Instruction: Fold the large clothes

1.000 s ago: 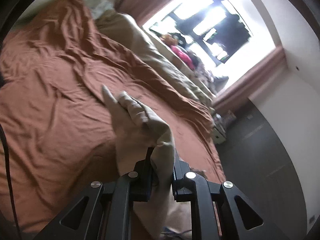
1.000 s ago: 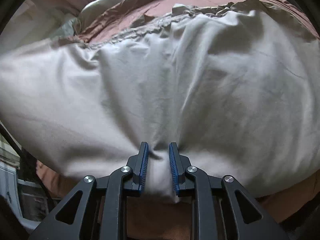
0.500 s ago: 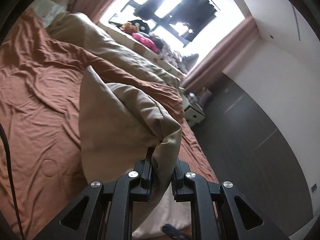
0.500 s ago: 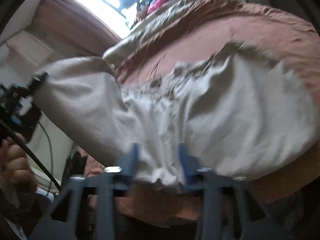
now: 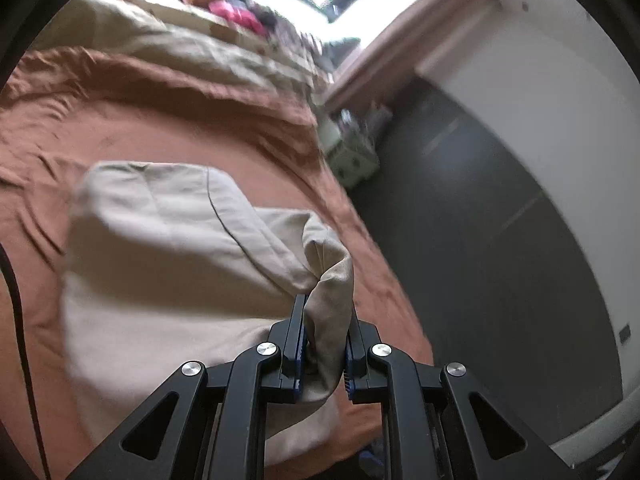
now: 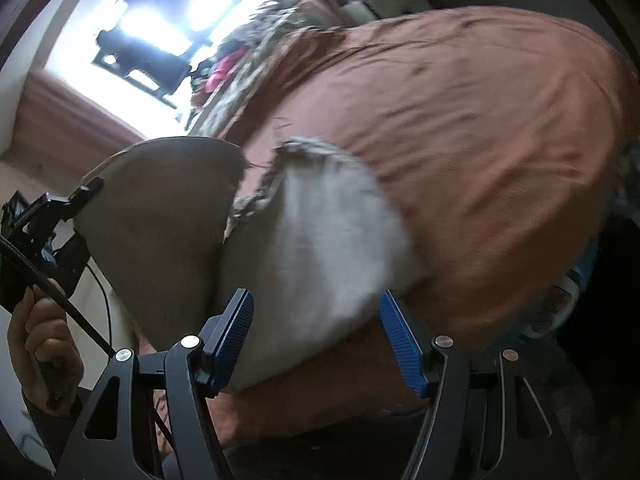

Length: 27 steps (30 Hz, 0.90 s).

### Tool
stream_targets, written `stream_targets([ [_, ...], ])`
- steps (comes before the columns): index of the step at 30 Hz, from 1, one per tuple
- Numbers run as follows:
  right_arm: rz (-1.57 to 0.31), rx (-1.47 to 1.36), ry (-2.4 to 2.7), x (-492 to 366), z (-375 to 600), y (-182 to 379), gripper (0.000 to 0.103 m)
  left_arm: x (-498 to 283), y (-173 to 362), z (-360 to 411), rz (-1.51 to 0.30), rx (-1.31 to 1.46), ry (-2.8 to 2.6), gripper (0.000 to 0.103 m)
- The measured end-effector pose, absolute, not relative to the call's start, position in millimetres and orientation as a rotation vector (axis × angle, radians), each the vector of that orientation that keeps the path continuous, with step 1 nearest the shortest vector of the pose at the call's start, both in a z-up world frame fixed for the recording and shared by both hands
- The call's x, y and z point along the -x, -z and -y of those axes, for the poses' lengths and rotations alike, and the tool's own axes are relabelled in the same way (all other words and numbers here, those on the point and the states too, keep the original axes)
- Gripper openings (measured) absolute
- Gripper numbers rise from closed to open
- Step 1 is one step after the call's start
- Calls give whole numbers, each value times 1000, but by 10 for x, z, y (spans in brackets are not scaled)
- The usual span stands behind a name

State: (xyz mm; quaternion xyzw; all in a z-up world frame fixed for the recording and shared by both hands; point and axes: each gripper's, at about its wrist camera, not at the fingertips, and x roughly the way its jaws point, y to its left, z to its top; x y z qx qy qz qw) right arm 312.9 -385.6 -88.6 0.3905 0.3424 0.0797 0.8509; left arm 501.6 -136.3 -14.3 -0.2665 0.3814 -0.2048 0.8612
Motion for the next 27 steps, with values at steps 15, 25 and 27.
stream_targets([
  [15,-730,-870,-168,-3087,4107,927,70,-4958,722,2013,-1012,366,596,71],
  [25,-816,-688,-332,-4073,3766,925,70,-4984,787,876,-986,366,327,71],
  [27,-850,-642,-362,-4264,3711,927,70,-4953,867,595,-981,371,267,71],
])
